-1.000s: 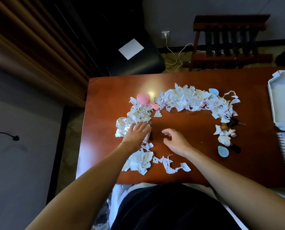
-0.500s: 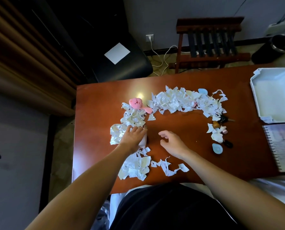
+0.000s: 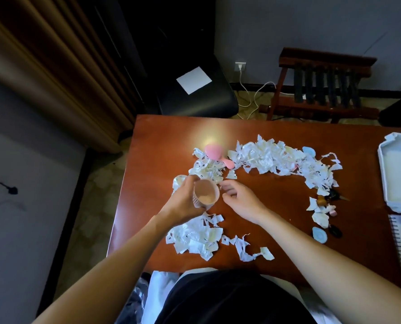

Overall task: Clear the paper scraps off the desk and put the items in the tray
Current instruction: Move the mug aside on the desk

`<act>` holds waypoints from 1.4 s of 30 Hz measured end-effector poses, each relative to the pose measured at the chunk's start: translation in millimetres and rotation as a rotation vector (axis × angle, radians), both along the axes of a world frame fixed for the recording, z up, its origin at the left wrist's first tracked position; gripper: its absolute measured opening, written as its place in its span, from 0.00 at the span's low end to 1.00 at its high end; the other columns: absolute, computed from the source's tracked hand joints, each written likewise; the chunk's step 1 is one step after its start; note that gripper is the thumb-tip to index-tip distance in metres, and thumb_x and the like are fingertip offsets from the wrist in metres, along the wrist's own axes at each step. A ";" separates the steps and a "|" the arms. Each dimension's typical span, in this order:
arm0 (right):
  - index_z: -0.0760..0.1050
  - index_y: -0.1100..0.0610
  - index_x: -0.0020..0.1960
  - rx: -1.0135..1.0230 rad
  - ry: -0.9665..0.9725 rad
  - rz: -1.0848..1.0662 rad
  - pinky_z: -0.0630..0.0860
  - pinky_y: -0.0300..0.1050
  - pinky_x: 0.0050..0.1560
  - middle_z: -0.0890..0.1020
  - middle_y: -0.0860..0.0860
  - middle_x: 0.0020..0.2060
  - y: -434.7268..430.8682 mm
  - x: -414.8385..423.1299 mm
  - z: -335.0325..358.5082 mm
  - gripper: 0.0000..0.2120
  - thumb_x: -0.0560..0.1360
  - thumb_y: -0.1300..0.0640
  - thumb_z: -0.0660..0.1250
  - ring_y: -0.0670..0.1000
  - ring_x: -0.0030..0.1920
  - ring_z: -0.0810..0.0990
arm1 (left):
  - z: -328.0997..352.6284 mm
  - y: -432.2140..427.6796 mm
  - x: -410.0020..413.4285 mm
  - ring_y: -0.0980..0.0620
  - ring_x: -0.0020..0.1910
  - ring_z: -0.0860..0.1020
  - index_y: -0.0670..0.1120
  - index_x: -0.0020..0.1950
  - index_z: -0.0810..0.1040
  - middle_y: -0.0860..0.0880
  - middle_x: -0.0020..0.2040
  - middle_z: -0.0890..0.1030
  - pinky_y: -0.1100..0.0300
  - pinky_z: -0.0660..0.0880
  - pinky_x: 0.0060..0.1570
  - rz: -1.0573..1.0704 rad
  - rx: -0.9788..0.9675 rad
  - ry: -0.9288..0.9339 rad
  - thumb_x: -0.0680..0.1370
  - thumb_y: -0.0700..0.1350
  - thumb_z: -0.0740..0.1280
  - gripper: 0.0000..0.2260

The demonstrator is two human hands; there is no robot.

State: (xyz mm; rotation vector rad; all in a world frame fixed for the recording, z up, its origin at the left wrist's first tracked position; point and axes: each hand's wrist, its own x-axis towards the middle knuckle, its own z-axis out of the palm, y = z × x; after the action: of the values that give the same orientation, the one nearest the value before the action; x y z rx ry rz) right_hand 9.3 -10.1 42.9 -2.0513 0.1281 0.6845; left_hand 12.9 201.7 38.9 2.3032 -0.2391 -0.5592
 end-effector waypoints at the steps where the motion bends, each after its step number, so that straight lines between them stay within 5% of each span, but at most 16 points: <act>1: 0.72 0.50 0.68 0.013 0.004 0.017 0.75 0.41 0.60 0.78 0.45 0.59 7.2 3.6 2.4 0.17 0.79 0.59 0.63 0.41 0.55 0.77 | 1.0 4.7 -1.4 0.50 0.58 0.74 0.47 0.69 0.61 0.49 0.63 0.73 0.58 0.74 0.52 0.045 -0.031 0.006 0.68 0.49 0.78 0.36; 8: 0.72 0.50 0.68 0.064 0.022 0.094 0.73 0.33 0.52 0.77 0.44 0.57 58.4 27.1 11.6 0.17 0.79 0.59 0.64 0.41 0.54 0.78 | 1.6 41.4 -3.4 0.55 0.55 0.74 0.46 0.67 0.63 0.50 0.61 0.72 0.74 0.73 0.39 0.274 -0.135 0.040 0.66 0.50 0.80 0.37; 15: 0.68 0.45 0.72 0.131 0.108 0.236 0.75 0.36 0.51 0.77 0.44 0.63 109.3 41.7 8.2 0.24 0.79 0.59 0.65 0.44 0.55 0.80 | -19.3 82.1 0.6 0.52 0.56 0.72 0.45 0.64 0.63 0.49 0.60 0.65 0.57 0.75 0.52 0.425 -0.102 0.006 0.65 0.50 0.81 0.36; 18: 0.65 0.36 0.71 0.118 0.140 0.299 0.79 0.51 0.58 0.77 0.50 0.66 132.6 47.4 -0.1 0.28 0.77 0.58 0.65 0.53 0.56 0.82 | -30.5 101.4 2.1 0.53 0.56 0.73 0.47 0.64 0.62 0.50 0.61 0.65 0.56 0.77 0.52 0.491 -0.089 0.007 0.66 0.52 0.80 0.36; 22: 0.69 0.40 0.70 0.085 0.167 0.364 0.74 0.46 0.42 0.80 0.46 0.36 156.2 59.5 -12.1 0.27 0.76 0.63 0.61 0.46 0.32 0.75 | -43.1 120.0 4.9 0.60 0.51 0.70 0.44 0.66 0.66 0.50 0.60 0.66 0.67 0.70 0.47 0.494 -0.040 -0.053 0.66 0.55 0.80 0.36; 24: 0.69 0.42 0.70 0.083 0.183 0.368 0.72 0.45 0.39 0.80 0.44 0.36 165.8 64.4 -16.1 0.27 0.76 0.64 0.60 0.46 0.32 0.75 | -47.9 126.4 6.5 0.62 0.50 0.69 0.44 0.65 0.67 0.50 0.59 0.67 0.69 0.69 0.45 0.508 -0.042 -0.066 0.67 0.55 0.79 0.35; 27: 0.70 0.40 0.69 0.060 0.193 0.367 0.79 0.54 0.54 0.84 0.49 0.50 177.8 69.6 -21.5 0.26 0.76 0.63 0.60 0.58 0.51 0.82 | -54.7 133.8 7.9 0.60 0.49 0.70 0.45 0.63 0.68 0.51 0.58 0.68 0.62 0.73 0.46 0.561 -0.022 -0.080 0.67 0.57 0.79 0.33; 30: 0.67 0.39 0.70 0.022 0.201 0.409 0.74 0.63 0.60 0.82 0.55 0.40 187.1 74.6 -26.0 0.27 0.76 0.61 0.60 0.56 0.43 0.80 | -59.3 141.1 8.4 0.57 0.50 0.72 0.47 0.63 0.69 0.52 0.58 0.70 0.58 0.75 0.46 0.605 0.010 -0.097 0.66 0.58 0.79 0.32; 34: 0.66 0.40 0.71 0.014 0.224 0.444 0.73 0.49 0.45 0.73 0.51 0.31 196.7 78.1 -29.2 0.27 0.76 0.62 0.60 0.51 0.34 0.69 | -68.4 152.9 8.7 0.53 0.51 0.75 0.49 0.62 0.68 0.52 0.57 0.70 0.55 0.75 0.46 0.609 0.043 -0.076 0.66 0.59 0.78 0.32; 38: 0.67 0.41 0.70 0.009 0.232 0.438 0.73 0.40 0.37 0.79 0.49 0.36 209.7 77.7 -27.6 0.26 0.77 0.62 0.61 0.44 0.32 0.72 | -75.5 158.0 6.7 0.52 0.52 0.74 0.47 0.64 0.66 0.52 0.58 0.67 0.59 0.71 0.47 0.620 0.042 -0.037 0.68 0.55 0.79 0.32; 42: 0.66 0.44 0.72 0.017 0.256 0.430 0.65 0.35 0.31 0.73 0.44 0.31 212.4 74.1 -26.0 0.27 0.77 0.64 0.60 0.43 0.29 0.68 | -81.9 160.6 2.7 0.51 0.52 0.73 0.45 0.65 0.65 0.50 0.60 0.66 0.60 0.69 0.46 0.601 0.080 -0.022 0.68 0.50 0.79 0.32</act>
State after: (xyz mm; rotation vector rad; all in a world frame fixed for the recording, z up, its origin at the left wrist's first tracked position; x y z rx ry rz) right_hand 83.4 202.2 16.9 -1.9838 -0.1785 1.2085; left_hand 15.5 362.3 -43.0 2.2997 0.4621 -0.2356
